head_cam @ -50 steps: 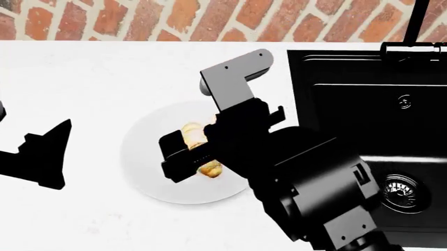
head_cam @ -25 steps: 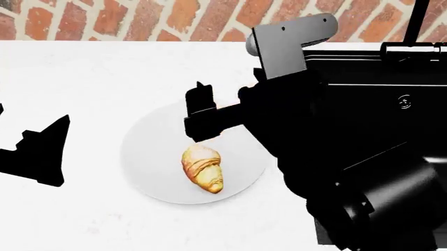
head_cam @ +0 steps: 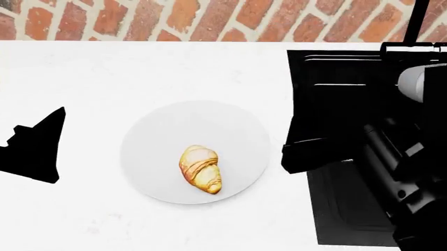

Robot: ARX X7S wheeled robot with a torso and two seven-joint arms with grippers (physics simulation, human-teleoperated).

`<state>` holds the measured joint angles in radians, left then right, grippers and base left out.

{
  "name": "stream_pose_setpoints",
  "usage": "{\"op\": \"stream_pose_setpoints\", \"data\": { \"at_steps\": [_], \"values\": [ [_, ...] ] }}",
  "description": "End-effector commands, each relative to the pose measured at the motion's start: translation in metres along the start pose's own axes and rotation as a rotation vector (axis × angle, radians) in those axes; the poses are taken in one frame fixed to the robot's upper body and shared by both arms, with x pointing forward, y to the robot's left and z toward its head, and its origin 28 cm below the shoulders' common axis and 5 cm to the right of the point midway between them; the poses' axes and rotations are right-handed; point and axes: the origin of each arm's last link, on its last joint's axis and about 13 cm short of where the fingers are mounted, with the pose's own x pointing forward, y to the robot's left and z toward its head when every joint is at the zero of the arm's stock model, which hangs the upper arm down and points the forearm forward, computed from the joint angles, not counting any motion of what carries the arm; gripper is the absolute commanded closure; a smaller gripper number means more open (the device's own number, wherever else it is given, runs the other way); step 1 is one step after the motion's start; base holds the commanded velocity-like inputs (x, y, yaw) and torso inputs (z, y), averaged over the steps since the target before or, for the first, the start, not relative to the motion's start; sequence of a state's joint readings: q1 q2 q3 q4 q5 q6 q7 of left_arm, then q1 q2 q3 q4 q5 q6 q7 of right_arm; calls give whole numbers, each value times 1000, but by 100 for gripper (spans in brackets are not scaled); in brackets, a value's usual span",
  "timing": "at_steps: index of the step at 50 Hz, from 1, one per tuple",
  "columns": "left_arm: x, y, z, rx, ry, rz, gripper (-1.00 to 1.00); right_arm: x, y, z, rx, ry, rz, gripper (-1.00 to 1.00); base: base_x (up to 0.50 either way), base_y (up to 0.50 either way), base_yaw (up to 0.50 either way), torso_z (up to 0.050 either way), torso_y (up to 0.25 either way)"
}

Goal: Place the pastries on the plates.

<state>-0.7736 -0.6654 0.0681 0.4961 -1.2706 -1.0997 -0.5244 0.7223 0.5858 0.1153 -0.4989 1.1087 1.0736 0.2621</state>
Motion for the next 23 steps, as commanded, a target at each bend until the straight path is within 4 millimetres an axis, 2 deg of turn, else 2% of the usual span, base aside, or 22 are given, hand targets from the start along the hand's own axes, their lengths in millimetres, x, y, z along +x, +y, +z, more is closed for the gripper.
{"op": "stream_pose_setpoints", "data": {
  "at_steps": [1,4,7,16,23],
  "values": [
    [-4,-4,7,32,6,-37,-100,-28,-2,16,-74,-15,-10,-100,0,0,0,0,0],
    [-3,-7,14,1,-9,-37,-100,-22,-1,30,-85,-34,-12,-100,0,0,0,0,0],
    [-2,-17,27,12,-36,-61,-100,-17,-1,34,-77,-48,-15,-100,0,0,0,0,0],
    [-6,-18,59,35,-78,-64,-100,-20,-2,63,-85,-116,-48,-100,0,0,0,0,0],
    [-9,-18,75,43,-96,-65,-100,-22,3,87,-113,-153,-51,-100,0,0,0,0,0]
  ]
}}
